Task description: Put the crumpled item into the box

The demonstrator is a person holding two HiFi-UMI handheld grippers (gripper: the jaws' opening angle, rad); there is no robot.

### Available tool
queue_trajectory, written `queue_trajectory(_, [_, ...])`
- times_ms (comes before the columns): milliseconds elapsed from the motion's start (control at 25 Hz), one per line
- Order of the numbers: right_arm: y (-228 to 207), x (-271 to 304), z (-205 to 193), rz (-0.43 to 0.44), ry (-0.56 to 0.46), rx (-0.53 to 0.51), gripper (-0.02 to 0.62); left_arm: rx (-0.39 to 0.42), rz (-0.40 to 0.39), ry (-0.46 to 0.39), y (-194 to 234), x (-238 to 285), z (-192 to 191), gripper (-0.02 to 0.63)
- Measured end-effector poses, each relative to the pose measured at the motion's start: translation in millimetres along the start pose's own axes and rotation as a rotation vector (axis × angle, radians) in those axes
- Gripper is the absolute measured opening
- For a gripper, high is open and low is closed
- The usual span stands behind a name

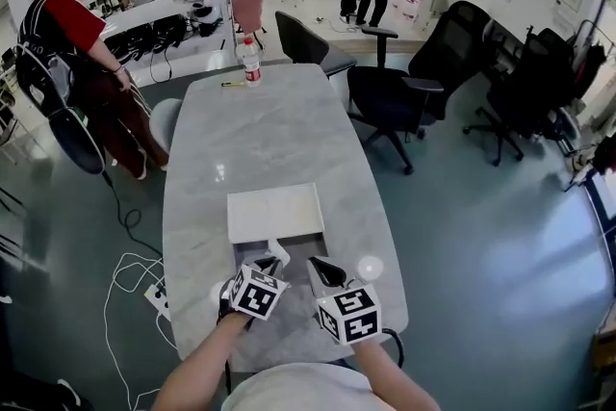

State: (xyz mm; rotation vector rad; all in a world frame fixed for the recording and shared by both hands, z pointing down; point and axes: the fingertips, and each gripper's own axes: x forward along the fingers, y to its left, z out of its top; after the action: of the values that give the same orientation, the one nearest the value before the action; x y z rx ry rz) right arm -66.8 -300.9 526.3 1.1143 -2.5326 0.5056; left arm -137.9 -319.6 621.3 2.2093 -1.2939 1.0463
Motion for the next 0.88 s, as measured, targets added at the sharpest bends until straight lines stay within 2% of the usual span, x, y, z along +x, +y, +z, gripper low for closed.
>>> queue_trajectory(320, [-13.9,-18.4,-4.0,-0.062,-0.005,0.020,0.005,0.144,-0.051,0.113,-6.2,24.4,-7.3,0.029])
queue_trajectory(640, [-26.5,-31.3,-10.7,-0.098,-0.006,0.042,0.005,0.201,-0.083,0.173,-19.0,37.4,-12.0,0.031])
queue_trajectory(880, [-26.8,-33.6,-15.4,-0.100,-0.010,0.052,0.005,0.209,-0.095,0.176,-21.9,40.4,-14.9,0.031])
